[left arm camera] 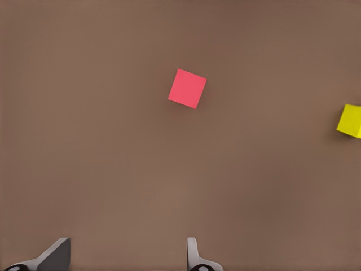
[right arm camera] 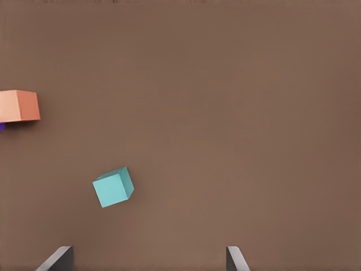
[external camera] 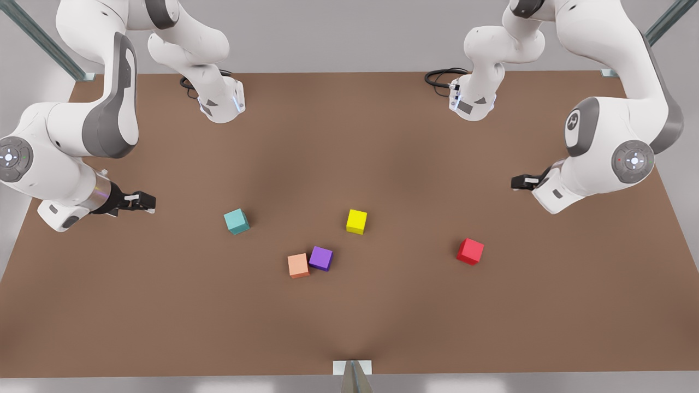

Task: Pick up red wooden cube and pass to hand red wooden cube and place in blue wooden cube

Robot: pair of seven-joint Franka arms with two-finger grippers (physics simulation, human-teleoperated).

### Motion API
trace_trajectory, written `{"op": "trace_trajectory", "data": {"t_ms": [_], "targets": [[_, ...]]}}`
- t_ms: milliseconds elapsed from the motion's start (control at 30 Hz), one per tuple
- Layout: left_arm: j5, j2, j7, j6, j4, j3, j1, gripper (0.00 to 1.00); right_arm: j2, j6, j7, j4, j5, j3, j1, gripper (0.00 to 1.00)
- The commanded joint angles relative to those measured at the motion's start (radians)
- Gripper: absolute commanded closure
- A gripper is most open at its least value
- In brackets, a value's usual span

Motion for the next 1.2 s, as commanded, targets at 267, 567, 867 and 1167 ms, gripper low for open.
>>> {"op": "trace_trajectory", "data": {"t_ms": [267,567,867,1167], "targets": [[0.005,0.316,0.021,0.129,0.181,-0.077,-0.012,0.00,-0.001,0.000,-0.016,-0.001,0.021,-0.002,-0.003,0.00],[-0.148,0.358,-0.315,0.623,-0.150,-0.012,-0.012,0.00,0.000,0.000,-0.016,-0.003,0.023,-0.002,-0.003,0.00],[-0.152,0.378,-0.976,0.703,-0.171,-0.011,-0.028,0.00,0.000,-0.001,-0.019,-0.006,0.024,-0.001,-0.003,0.00],[-0.149,0.421,-1.056,0.754,-0.171,-0.011,-0.025,0.00,0.000,-0.001,-0.018,-0.006,0.024,-0.001,-0.003,0.00]]}}
